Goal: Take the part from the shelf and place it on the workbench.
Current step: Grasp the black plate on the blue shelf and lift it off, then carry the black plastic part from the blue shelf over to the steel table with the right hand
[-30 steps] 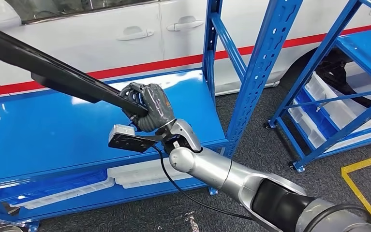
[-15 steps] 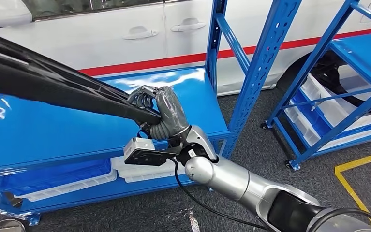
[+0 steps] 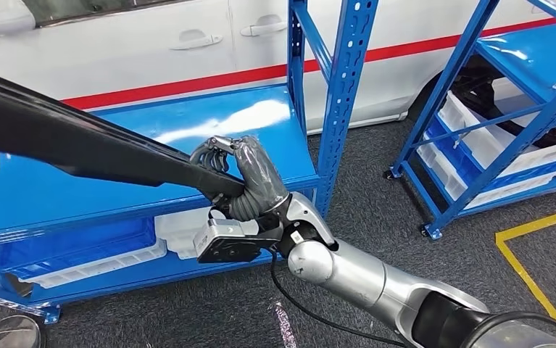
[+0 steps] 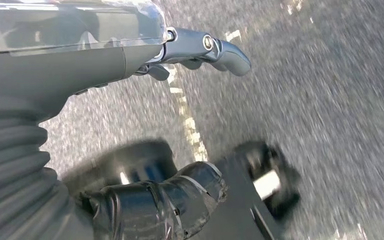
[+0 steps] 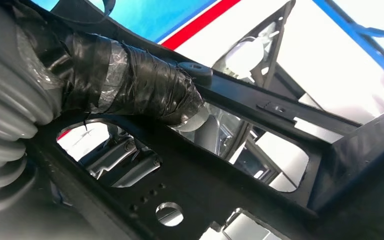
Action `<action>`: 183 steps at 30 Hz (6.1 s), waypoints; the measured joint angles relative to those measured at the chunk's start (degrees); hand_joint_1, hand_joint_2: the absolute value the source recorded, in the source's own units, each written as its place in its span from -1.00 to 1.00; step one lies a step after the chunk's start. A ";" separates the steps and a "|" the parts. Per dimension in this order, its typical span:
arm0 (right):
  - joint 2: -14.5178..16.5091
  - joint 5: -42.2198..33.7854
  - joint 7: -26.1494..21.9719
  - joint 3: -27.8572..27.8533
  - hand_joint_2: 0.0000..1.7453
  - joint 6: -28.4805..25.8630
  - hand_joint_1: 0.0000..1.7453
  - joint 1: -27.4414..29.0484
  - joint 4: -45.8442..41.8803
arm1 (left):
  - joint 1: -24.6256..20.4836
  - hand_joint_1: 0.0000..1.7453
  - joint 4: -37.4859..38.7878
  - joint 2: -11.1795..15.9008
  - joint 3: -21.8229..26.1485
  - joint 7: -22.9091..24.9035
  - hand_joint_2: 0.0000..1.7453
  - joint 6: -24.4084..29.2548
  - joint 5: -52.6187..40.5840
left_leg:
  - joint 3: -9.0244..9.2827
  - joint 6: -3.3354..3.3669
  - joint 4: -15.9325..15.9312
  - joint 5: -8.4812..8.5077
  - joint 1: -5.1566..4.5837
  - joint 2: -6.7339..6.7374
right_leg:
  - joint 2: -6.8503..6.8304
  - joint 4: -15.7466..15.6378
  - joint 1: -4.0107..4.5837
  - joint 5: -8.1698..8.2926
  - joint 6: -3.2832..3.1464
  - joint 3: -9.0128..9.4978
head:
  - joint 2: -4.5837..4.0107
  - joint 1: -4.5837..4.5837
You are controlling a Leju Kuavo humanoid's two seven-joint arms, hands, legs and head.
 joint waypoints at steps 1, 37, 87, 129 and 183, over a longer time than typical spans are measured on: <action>-0.01 -0.04 0.03 0.00 1.00 0.20 1.00 0.05 -0.23 | 0.01 -1.00 -1.54 0.43 0.04 0.61 1.00 0.32 -0.52 | -0.13 -0.03 2.72 -1.10 0.03 0.00 | -0.05 0.01 0.10 0.66 -0.02 -0.89 | 0.00 0.00; -0.84 -10.19 -5.09 -0.04 1.00 2.57 1.00 1.17 -2.13 | 2.73 -1.00 -26.66 7.53 5.30 6.43 1.00 1.43 -7.15 | 11.51 1.65 -8.88 3.04 -0.91 0.26 | -0.51 -0.33 0.61 3.95 0.64 -4.47 | 0.00 -0.08; -1.02 -12.93 -8.81 -0.04 1.00 3.61 1.00 2.82 -3.09 | 3.62 -1.00 -22.86 6.63 6.36 5.65 1.00 1.27 -9.05 | 6.45 2.05 -11.60 7.41 -0.48 -6.28 | 3.04 0.05 0.04 -0.03 2.21 -0.12 | 0.00 -0.28; 0.58 -22.75 -16.33 -0.13 1.00 5.80 1.00 5.13 -5.23 | 4.54 -1.00 -16.46 4.92 8.59 3.57 1.00 -1.03 -7.95 | 3.45 0.87 -8.36 8.21 -0.42 2.01 | -4.22 -0.52 0.01 -0.83 1.34 1.05 | 0.00 -0.69; -1.13 -18.73 -12.43 -1.26 1.00 1.21 1.00 10.28 -10.78 | 2.83 -1.00 -13.34 1.18 7.03 8.48 1.00 -9.02 -19.42 | 1.40 0.59 -3.53 4.21 -0.03 -2.00 | 0.52 0.87 -1.28 -1.23 2.01 0.49 | 0.00 -0.87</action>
